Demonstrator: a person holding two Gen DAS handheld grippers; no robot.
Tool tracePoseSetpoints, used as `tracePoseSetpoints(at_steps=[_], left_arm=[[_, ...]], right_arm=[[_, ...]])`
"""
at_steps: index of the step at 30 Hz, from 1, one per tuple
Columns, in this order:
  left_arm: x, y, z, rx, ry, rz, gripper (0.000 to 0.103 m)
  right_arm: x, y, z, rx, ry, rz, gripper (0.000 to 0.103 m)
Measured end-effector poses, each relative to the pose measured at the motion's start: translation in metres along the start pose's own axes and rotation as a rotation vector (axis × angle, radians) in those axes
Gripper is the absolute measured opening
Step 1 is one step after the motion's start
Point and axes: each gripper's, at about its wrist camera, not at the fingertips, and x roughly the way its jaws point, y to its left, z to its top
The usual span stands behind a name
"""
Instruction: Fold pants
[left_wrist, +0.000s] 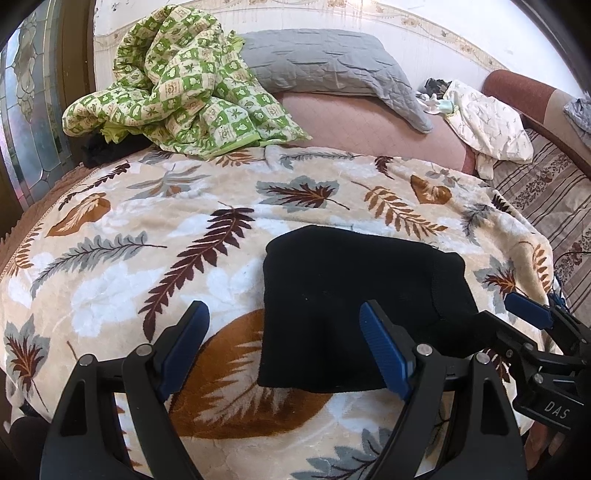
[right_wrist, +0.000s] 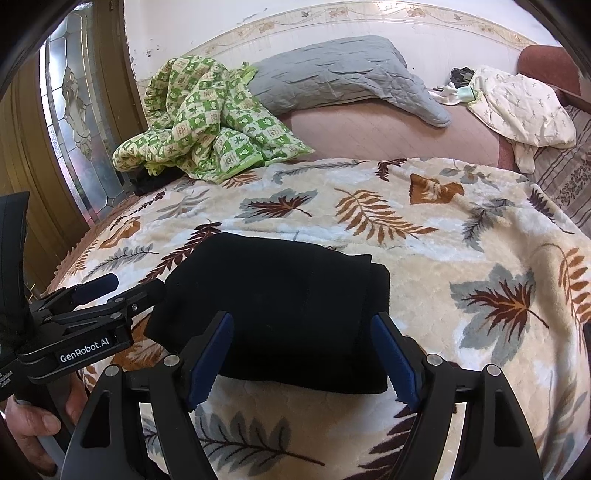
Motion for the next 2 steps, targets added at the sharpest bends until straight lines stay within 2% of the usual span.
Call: tracePoseSetpoints(at_steps=[2], left_arm=[[-0.0002, -0.0008, 0.0000, -0.002, -0.008, 0.002, 0.084]], right_arm=[[-0.0002, -0.0010, 0.0000, 0.000, 0.001, -0.001, 0.078]])
